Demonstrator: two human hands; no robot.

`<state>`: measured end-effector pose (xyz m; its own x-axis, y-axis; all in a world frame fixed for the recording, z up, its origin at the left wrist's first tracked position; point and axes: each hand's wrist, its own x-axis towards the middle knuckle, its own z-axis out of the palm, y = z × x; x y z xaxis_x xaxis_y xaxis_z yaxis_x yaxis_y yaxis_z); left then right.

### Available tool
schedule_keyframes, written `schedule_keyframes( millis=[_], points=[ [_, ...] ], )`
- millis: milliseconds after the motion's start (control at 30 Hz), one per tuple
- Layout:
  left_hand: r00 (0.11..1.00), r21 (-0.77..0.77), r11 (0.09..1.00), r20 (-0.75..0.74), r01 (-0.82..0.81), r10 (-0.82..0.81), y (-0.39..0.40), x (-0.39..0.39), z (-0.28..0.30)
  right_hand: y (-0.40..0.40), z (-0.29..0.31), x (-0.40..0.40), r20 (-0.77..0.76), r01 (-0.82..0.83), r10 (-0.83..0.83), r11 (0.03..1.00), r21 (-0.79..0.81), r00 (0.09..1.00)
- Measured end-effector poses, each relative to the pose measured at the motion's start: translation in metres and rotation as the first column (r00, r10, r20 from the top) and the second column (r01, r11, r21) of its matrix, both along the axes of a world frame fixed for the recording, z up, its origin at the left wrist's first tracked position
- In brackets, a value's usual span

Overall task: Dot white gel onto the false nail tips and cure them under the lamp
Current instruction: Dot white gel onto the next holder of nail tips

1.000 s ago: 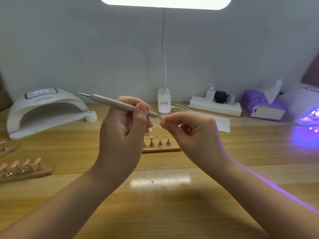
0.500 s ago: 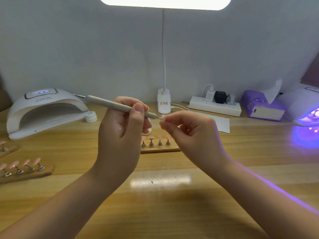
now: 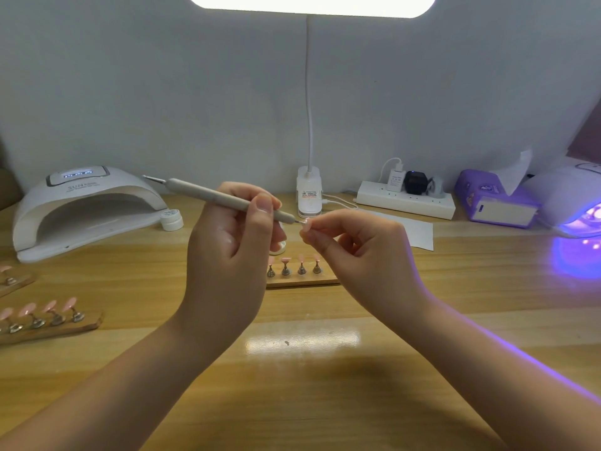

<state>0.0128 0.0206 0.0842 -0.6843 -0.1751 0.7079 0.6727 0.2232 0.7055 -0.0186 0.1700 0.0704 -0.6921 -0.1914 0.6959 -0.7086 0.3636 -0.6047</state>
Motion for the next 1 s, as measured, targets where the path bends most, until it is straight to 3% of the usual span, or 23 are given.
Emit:
schedule_keyframes(
  millis=[333, 633, 1000],
  points=[
    [1.000, 0.010, 1.000, -0.010, 0.004, -0.004, 0.0003, 0.0006, -0.0005, 0.0006, -0.0012, -0.0009, 0.009, 0.007, -0.007, 1.000, 0.004, 1.000],
    [0.999, 0.143, 0.989, -0.014, 0.044, -0.043, -0.0027, -0.0012, 0.0011, 0.0016, -0.0026, -0.0021, 0.051, -0.006, 0.008, 0.999, -0.039, 0.999],
    [0.999, 0.089, 0.995, -0.007, 0.043, -0.043, -0.0007, -0.0001, -0.0005, 0.0012, -0.0043, -0.0027, 0.049, -0.011, 0.013, 0.999, -0.036, 0.999]
  ],
)
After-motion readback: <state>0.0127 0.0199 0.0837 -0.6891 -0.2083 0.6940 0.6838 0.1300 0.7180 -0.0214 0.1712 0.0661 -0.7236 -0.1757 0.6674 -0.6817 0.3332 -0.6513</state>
